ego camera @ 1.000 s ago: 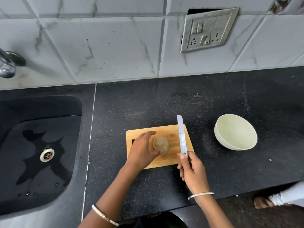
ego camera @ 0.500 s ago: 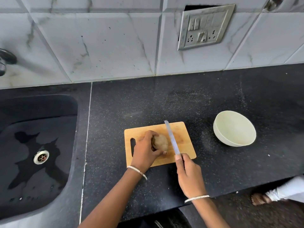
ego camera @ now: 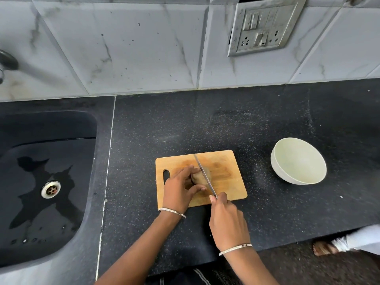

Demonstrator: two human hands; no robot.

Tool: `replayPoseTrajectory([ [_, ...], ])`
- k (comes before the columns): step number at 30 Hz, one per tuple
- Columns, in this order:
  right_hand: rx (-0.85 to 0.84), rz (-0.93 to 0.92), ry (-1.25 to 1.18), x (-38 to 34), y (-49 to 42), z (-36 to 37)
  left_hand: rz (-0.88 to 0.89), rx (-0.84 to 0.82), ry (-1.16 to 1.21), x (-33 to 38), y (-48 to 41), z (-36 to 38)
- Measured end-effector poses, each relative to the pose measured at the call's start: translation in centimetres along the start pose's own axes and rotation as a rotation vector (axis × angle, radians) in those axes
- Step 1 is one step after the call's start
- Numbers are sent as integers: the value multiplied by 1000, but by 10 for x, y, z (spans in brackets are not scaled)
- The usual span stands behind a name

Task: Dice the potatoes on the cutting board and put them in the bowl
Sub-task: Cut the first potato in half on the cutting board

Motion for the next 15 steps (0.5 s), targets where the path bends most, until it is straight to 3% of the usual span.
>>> replayPoseTrajectory([
  [5, -10, 19, 156, -5, -1, 9, -58, 8, 25, -1, -1, 2],
  [15, -90, 36, 150, -10, -9, 7, -64, -15, 28, -1, -7, 2],
])
Point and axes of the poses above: each hand's wrist, its own y-axis away from the middle knuckle, its own z-axis out of the palm, x = y × z, the point moved 5 cm from there along -y, towards the middle knuckle, and after that the axes turned 8 degrees about z, right-handed, at the moved point
